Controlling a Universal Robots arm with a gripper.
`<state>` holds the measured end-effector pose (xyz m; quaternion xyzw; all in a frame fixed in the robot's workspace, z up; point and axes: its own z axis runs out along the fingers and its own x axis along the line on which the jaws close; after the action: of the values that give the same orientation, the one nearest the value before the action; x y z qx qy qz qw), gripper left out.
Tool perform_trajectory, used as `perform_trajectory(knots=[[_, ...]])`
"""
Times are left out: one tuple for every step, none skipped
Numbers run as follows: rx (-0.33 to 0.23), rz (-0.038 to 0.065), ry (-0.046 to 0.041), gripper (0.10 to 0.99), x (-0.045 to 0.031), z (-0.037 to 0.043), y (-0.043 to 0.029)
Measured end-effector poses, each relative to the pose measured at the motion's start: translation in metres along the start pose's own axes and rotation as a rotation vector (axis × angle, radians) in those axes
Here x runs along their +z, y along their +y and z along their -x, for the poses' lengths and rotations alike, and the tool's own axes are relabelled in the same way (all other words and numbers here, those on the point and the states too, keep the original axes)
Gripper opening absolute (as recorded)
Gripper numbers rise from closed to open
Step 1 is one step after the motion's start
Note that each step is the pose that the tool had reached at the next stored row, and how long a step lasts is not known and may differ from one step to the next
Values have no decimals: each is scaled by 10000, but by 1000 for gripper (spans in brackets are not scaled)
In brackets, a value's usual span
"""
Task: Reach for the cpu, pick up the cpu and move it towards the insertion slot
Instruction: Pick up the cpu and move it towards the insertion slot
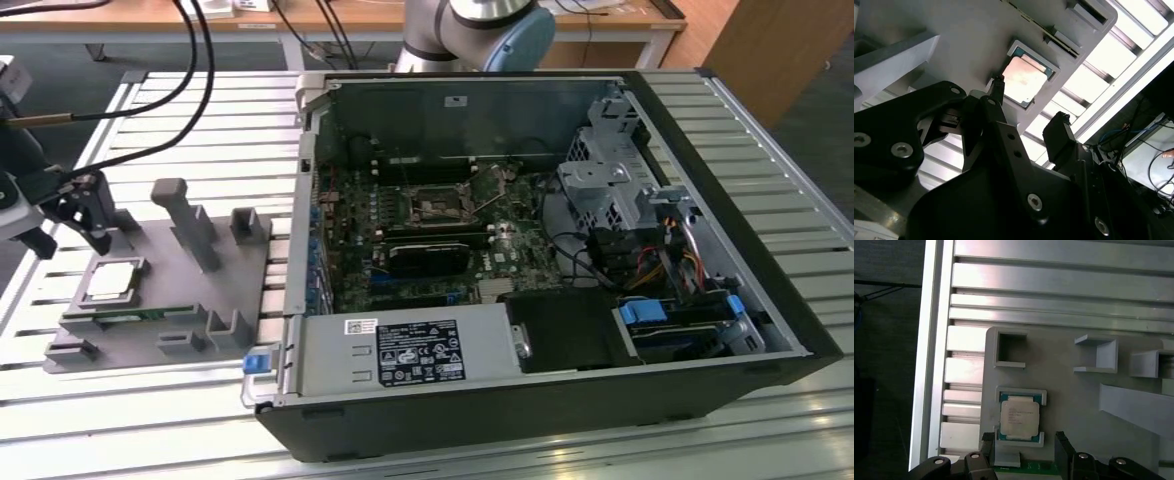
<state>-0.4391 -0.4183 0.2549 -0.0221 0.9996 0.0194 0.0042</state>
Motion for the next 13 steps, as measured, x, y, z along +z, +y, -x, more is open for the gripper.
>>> perform_trajectory(knots=[[-1,-1,-2,588,8,6,-1],[-1,-1,-3,588,15,8,-1],[0,0,-7,588,22,9,-1],[0,0,-11,588,28,9,-1],[0,-1,-15,588,35,10,-1],[0,-1,-16,588,41,10,-2],[-1,-1,-17,588,49,11,-2],[-1,-1,-17,588,56,11,-2],[-1,-2,-18,588,63,11,-3],[-1,-1,-21,588,72,11,-3],[-1,-2,-21,588,82,11,-4],[-1,-2,-21,588,94,11,-5],[-1,-2,-22,588,107,11,-6]])
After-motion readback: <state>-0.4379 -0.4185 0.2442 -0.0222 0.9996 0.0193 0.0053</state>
